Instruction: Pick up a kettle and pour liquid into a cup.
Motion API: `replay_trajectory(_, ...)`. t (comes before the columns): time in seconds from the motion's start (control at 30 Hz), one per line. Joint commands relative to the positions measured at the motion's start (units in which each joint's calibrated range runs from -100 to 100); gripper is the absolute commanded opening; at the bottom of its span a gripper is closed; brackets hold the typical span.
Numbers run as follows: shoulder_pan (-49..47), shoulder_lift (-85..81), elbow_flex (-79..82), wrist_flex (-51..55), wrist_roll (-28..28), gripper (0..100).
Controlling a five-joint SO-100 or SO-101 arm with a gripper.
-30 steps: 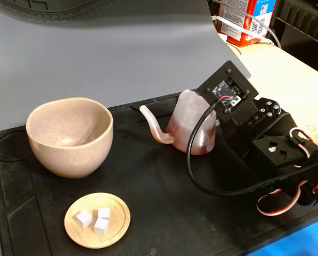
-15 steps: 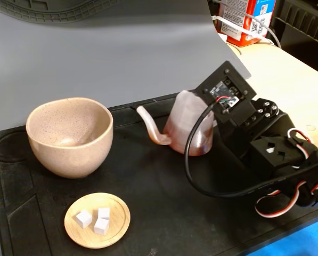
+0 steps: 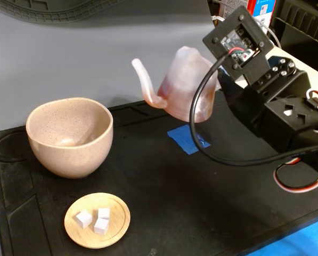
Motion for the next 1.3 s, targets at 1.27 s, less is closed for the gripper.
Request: replay_trajectory(1.27, -5.5, 0.5, -18.6, 13.7, 8.5, 0)
